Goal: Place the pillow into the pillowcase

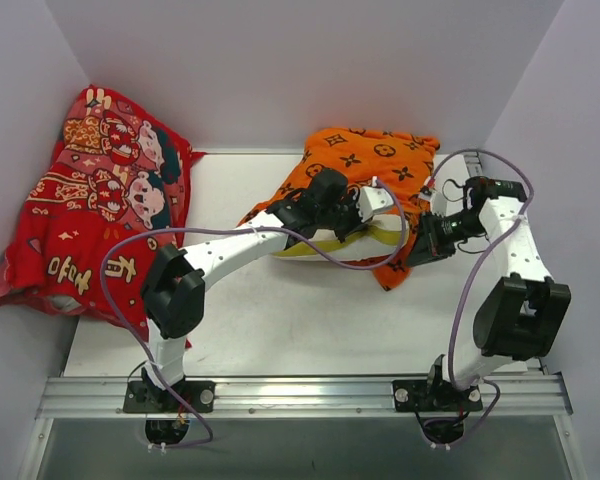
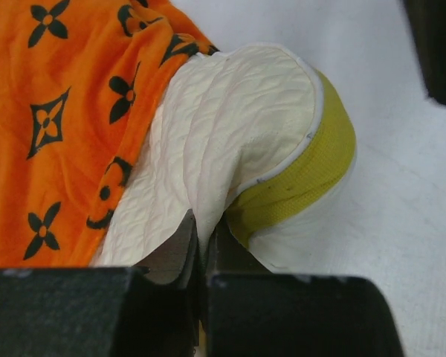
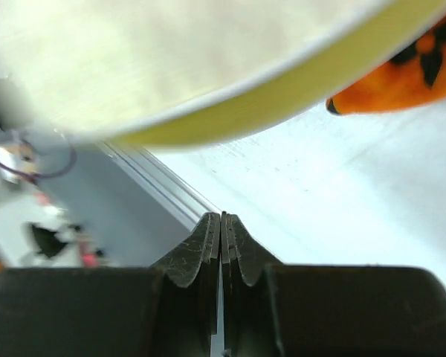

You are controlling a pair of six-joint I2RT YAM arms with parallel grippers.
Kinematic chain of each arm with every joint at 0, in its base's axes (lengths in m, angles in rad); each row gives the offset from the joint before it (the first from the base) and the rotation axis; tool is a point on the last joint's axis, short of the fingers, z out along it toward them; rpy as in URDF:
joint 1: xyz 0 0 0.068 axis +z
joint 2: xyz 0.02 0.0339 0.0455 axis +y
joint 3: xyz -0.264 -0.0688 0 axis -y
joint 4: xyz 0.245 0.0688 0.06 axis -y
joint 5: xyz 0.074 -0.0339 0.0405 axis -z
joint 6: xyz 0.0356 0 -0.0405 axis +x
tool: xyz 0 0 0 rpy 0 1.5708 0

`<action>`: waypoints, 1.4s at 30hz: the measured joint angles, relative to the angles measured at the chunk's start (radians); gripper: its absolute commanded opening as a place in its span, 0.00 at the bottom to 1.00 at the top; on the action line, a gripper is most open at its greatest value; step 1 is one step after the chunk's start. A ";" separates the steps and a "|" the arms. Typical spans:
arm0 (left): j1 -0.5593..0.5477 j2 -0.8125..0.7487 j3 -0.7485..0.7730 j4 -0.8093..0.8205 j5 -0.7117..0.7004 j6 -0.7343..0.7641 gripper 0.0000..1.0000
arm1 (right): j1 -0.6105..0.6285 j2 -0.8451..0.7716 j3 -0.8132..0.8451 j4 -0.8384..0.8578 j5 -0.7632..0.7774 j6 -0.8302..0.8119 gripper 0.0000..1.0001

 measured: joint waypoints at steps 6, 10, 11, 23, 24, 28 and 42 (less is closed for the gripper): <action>0.001 0.040 -0.056 0.031 -0.017 0.029 0.00 | -0.006 -0.084 0.049 -0.133 0.076 -0.215 0.42; 0.006 0.025 -0.200 0.066 0.042 0.018 0.00 | -0.093 -0.072 -0.124 -0.003 0.087 -0.082 0.67; 0.008 0.021 -0.221 0.069 0.057 0.013 0.00 | -0.129 -0.065 -0.180 0.085 0.071 -0.007 0.67; 0.094 -0.034 -0.142 0.053 0.203 -0.132 0.00 | -0.146 0.142 -0.433 0.879 0.051 0.689 0.59; 0.103 -0.033 -0.120 0.049 0.214 -0.146 0.00 | -0.131 0.159 -0.423 0.904 0.043 0.725 0.58; 0.143 -0.029 -0.032 0.037 0.252 -0.209 0.00 | -0.072 0.245 -0.359 0.983 0.006 0.837 0.48; 0.080 0.050 -0.017 0.067 0.077 -0.124 0.00 | 0.079 0.057 -0.158 0.318 -0.300 0.156 0.00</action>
